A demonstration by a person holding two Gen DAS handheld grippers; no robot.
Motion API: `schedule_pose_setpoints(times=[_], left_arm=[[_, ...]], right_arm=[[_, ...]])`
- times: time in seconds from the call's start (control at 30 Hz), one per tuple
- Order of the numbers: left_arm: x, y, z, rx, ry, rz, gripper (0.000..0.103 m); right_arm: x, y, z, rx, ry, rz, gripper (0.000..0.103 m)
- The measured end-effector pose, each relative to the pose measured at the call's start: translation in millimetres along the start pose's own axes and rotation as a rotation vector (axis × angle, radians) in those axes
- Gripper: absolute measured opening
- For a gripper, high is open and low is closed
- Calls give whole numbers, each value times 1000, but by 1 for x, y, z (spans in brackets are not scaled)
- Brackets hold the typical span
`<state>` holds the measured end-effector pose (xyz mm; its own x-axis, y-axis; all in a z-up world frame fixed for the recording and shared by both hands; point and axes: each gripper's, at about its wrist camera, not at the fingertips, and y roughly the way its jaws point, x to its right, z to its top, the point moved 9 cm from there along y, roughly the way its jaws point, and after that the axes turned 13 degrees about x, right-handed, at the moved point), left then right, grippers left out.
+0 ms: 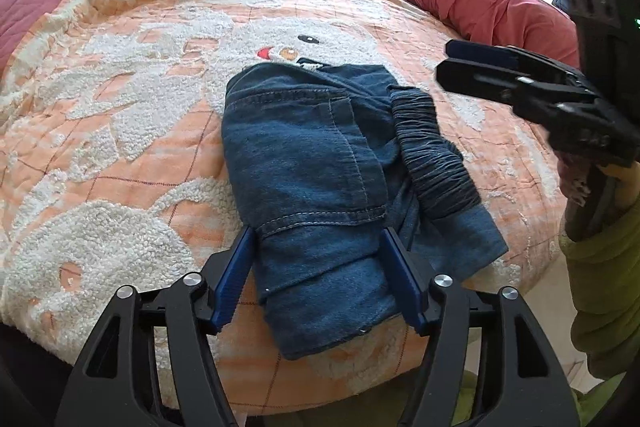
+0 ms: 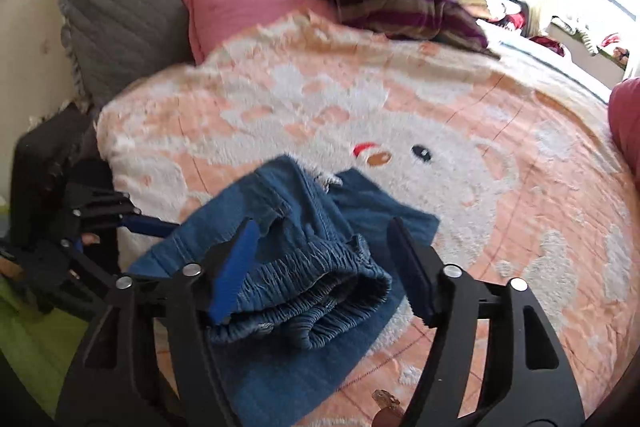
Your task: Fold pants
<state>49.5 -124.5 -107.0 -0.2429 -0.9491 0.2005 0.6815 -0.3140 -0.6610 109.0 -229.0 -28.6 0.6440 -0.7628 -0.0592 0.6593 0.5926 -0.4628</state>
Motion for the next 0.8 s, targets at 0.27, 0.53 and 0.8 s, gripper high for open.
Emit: schedule_pose_setpoints(times=[0.27, 0.53, 0.8], left_arm=[[12, -19, 17, 66, 46, 14, 76], [19, -34, 31, 116, 80, 28, 84], [7, -51, 44, 170, 55, 65, 96]], right_arm=[[10, -31, 11, 80, 14, -52, 78], [16, -54, 17, 127, 20, -88, 86], [22, -71, 20, 162, 39, -129, 90]])
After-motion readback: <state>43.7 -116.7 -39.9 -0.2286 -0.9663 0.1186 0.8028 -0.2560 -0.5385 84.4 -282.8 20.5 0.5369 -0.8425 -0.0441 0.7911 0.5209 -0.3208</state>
